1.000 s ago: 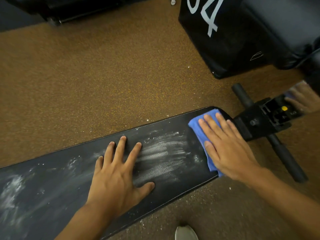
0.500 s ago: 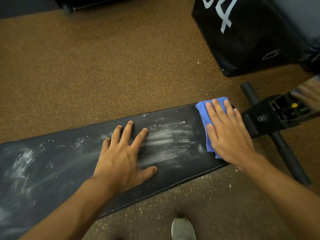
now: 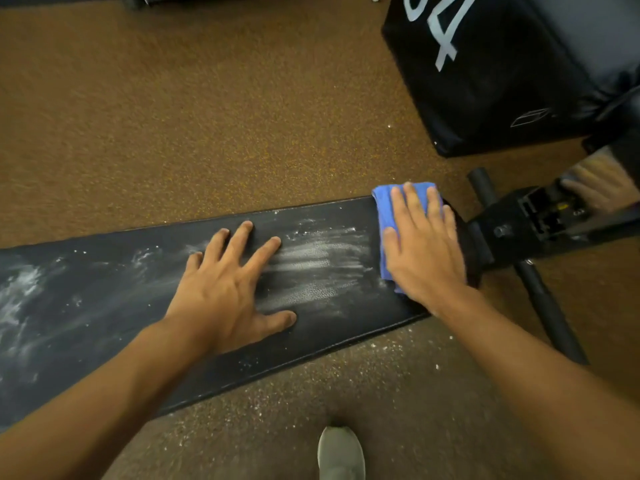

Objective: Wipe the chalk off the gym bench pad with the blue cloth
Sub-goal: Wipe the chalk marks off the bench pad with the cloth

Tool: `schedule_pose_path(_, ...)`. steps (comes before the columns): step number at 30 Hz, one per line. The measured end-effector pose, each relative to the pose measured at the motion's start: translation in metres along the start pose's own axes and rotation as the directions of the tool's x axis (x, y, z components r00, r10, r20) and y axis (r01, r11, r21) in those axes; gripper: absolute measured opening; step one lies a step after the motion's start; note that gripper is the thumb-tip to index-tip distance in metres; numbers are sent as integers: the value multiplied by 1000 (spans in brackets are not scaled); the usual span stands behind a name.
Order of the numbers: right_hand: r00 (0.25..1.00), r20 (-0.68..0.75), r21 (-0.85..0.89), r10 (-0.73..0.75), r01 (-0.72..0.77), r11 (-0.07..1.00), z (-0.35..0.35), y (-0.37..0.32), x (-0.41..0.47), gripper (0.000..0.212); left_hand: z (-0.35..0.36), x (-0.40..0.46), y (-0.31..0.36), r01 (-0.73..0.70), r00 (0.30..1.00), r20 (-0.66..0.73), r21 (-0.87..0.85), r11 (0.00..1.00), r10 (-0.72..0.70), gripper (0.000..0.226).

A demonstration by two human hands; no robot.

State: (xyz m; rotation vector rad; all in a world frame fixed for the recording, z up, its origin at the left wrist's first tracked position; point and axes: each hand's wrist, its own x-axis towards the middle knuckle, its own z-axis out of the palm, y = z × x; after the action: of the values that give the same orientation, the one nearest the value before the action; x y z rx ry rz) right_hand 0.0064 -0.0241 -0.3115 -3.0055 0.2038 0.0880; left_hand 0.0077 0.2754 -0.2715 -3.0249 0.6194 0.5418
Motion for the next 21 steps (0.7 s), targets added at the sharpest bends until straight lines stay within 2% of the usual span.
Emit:
schedule_pose_path(1, 1000, -4, 10, 11, -11, 1000, 2, -10, -3, 67, 1, 0, 0, -4, 1000, -5, -8, 1000, 4, 118)
schedule_pose_path(3, 996, 18, 1, -82, 82, 997, 4, -17, -23, 66, 1, 0, 0, -5, 1000, -11, -8, 1000, 5, 119)
schedule_pose_path(8, 949, 114, -27, -295, 299, 954, -4, 16, -49, 63, 3, 1, -1, -2, 1000, -12, -6, 1000, 2, 121)
schedule_pose_path(10, 963, 98, -39, -252, 256, 966, -3, 20, -36, 64, 3, 1, -1, -1, 1000, -2, -8, 1000, 1, 122)
schedule_pose_path(14, 998, 25, -15, -62, 62, 998, 4, -8, -14, 68, 5, 3, -2, 0, 1000, 4, -11, 1000, 0, 122)
schedule_pose_path(16, 994, 25, -11, -109, 109, 994, 6, -15, -25, 68, 4, 2, -1, 1, 1000, 3, -18, 1000, -1, 121)
schedule_pose_path(19, 959, 70, -3, -273, 274, 962, 2, 0, -47, 65, 2, 2, 0, 13, 1000, 18, -18, 1000, -12, 122)
schedule_pose_path(21, 938, 101, -6, -331, 334, 943, -2, 12, -47, 65, 2, 2, 0, 18, 999, 27, -26, 1000, -17, 122)
